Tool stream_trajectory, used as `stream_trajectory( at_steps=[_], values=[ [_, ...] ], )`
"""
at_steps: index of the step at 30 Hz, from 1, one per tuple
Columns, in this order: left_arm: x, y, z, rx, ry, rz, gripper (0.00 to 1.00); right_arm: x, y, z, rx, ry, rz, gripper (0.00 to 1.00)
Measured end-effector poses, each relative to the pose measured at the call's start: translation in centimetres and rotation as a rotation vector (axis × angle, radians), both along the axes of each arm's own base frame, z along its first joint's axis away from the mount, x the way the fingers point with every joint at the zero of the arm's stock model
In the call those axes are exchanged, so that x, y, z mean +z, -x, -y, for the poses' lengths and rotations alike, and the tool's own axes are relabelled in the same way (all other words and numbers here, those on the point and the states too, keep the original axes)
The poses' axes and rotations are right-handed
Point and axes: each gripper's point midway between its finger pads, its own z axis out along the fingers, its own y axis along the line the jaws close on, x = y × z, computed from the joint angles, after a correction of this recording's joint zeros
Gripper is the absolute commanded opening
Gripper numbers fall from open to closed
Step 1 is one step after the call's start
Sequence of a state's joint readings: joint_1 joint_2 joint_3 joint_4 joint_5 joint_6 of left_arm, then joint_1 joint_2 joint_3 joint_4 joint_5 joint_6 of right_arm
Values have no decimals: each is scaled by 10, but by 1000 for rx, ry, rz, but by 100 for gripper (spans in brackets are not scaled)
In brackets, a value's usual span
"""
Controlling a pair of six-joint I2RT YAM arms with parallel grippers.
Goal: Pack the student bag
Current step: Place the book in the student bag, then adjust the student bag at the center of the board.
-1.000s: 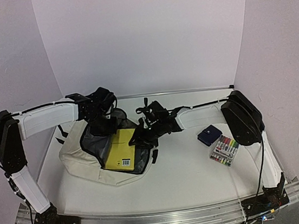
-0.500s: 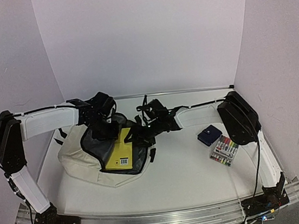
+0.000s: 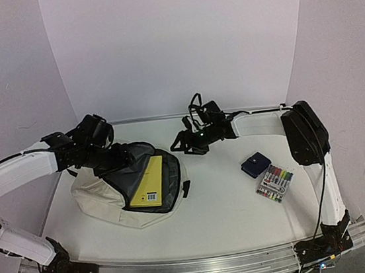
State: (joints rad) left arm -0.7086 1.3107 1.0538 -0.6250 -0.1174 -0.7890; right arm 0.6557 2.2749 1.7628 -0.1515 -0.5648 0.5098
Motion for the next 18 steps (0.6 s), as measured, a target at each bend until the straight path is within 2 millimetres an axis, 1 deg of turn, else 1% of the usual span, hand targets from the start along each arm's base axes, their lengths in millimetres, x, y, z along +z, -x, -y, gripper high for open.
stream_trajectory(
  at_steps=[2,4,6,7,12,13,15,18],
  values=[
    [-5,9,-14,74,22,-14,79,9,-9,-12,21,-9,55,79],
    [-12,19,-28,155,47,-32,80,9,-16,-23,42,-13,87,78],
    [-19,30,-43,235,71,-53,82,1,-21,-30,56,-9,102,75],
    [-21,34,-49,264,81,-57,82,-7,-22,-33,62,0,98,73],
    [-34,57,-77,428,162,-82,82,-57,-20,-33,74,57,49,60],
    [-37,61,-82,458,171,-87,82,-62,-19,-34,79,58,46,56],
    [-45,68,-90,505,186,-98,81,-63,-19,-34,83,59,47,47],
    [-59,75,-100,556,188,-114,81,-66,-19,-33,82,72,53,30]
  ],
)
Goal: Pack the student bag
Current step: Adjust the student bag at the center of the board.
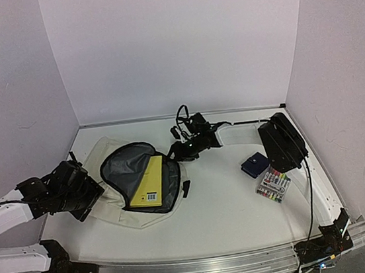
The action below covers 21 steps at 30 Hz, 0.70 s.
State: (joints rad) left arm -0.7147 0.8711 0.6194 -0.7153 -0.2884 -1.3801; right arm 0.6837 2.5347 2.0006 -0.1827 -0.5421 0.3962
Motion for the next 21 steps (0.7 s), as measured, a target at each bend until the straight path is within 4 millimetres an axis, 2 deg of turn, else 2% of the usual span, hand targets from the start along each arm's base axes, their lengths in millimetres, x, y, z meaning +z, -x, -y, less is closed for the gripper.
stream_trajectory(
  at_steps=[5,12,18,21],
  values=[
    [-12,-2,-1,29,-14,-27,81,-11,2,5,-5,26,14,1],
    [-34,-13,0,58,-15,-49,79,-9,18,23,2,65,11,0],
    [-45,-36,-4,59,-15,-59,75,-6,43,51,5,96,-38,0],
    [-55,-55,-1,37,4,-75,74,-2,61,69,7,106,-72,0]
  ],
)
